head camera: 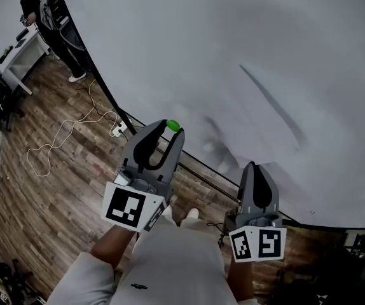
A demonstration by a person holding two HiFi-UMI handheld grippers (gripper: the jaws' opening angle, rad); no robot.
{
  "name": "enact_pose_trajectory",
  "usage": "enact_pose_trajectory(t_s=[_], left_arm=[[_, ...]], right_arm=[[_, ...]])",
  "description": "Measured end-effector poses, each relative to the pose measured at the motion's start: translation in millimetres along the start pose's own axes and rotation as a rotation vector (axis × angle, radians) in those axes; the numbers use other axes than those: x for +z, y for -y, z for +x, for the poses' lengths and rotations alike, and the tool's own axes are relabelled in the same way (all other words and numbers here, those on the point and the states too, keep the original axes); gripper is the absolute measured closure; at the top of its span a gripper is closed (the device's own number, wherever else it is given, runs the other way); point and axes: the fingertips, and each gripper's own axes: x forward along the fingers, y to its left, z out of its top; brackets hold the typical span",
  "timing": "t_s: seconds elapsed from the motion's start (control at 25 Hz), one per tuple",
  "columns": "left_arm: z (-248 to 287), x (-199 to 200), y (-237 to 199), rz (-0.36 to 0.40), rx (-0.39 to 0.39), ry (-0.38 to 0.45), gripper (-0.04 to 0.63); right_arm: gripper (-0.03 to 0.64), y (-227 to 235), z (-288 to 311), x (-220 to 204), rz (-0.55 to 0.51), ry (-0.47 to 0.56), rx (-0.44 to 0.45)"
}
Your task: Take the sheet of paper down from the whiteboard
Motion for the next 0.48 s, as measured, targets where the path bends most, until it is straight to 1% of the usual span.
enact_pose_trajectory(t_s=[0.2,0.36,0.48], left_arm=[[-11.0,-21.1,0.6,-0.030,0.000,-0.027,0.469],[-21.8,-26.8,5.6,-0.034,-0.001,-0.023,0.469],[-31.9,-28.9,2.2,-0.042,0.014,-0.019,0.468]], right_arm=[[0.606,7.8,-20.8,3.0,-0.066,0.018,-0.037],[0.606,22.0,-36.9,2.4,-0.105,0.034,-0.063],[0.606,32.1,-47.1,1.1,-0.129,0.039,-0.086]])
